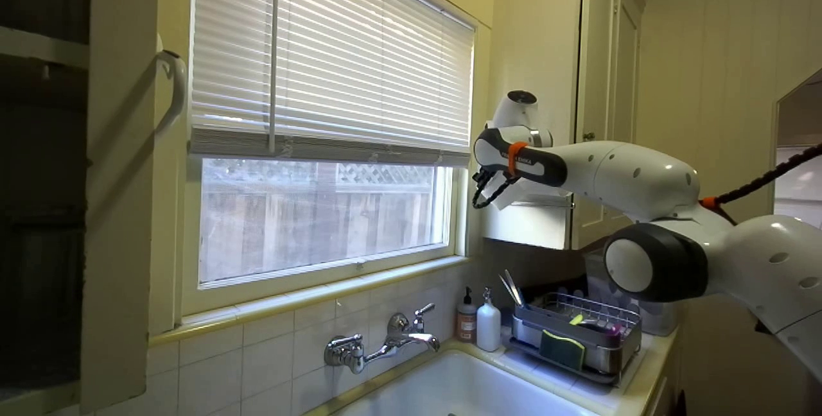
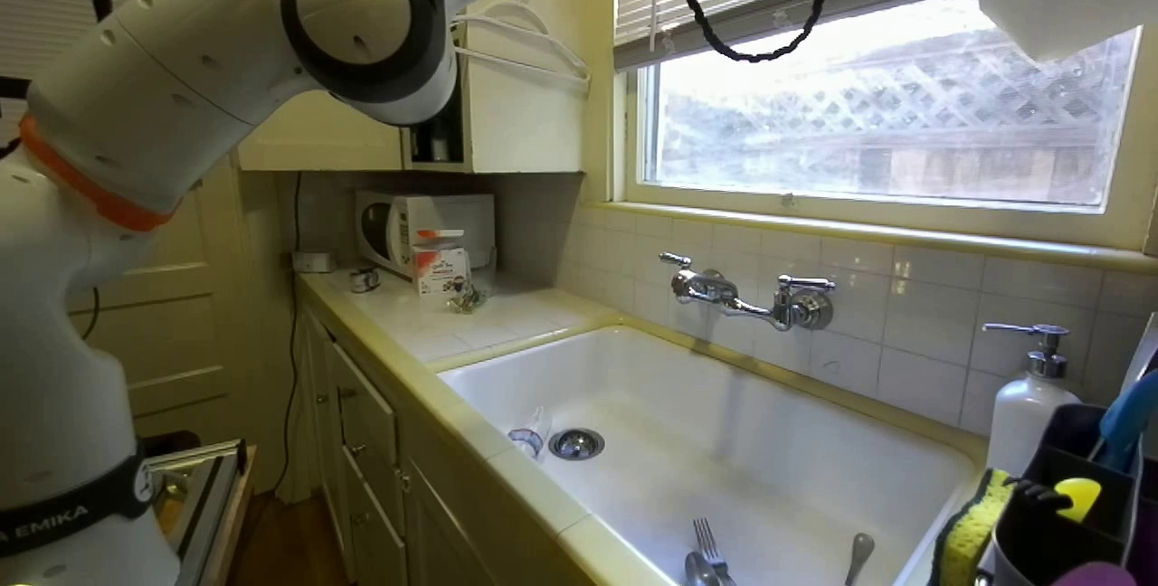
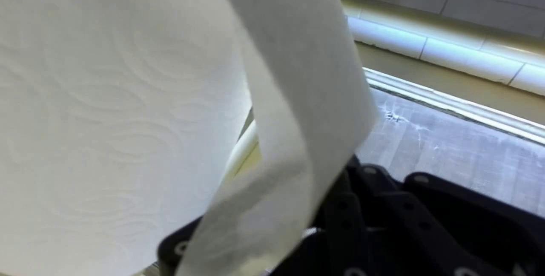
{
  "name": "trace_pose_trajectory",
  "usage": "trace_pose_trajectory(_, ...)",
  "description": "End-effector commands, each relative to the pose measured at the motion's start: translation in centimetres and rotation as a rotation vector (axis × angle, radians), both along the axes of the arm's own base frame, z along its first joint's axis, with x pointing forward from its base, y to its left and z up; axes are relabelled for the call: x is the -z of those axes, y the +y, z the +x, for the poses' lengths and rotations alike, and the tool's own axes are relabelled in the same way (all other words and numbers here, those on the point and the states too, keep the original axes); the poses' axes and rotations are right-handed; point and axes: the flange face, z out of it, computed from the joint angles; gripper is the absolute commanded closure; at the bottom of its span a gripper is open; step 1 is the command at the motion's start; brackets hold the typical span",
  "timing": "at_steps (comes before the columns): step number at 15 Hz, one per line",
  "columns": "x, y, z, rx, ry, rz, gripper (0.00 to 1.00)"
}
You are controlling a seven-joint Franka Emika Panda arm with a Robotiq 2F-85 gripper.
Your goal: Pick up the tissue paper and put it on the left side of the base top
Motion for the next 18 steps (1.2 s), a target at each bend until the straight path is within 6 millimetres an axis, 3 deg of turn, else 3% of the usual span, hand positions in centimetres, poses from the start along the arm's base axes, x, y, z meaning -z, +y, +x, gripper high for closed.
trace_pose_trajectory(1, 1.2, 1.1, 1.1, -0.064, -0.009, -0.026, 1.0)
trace_pose_trajectory(11, 0.8, 8.8, 2.2, -0.573, 0.011, -0.084, 1.0)
trace_pose_trajectory(18, 1.4, 11.6, 2.0, -0.925, 0.015, -0.047, 1.0)
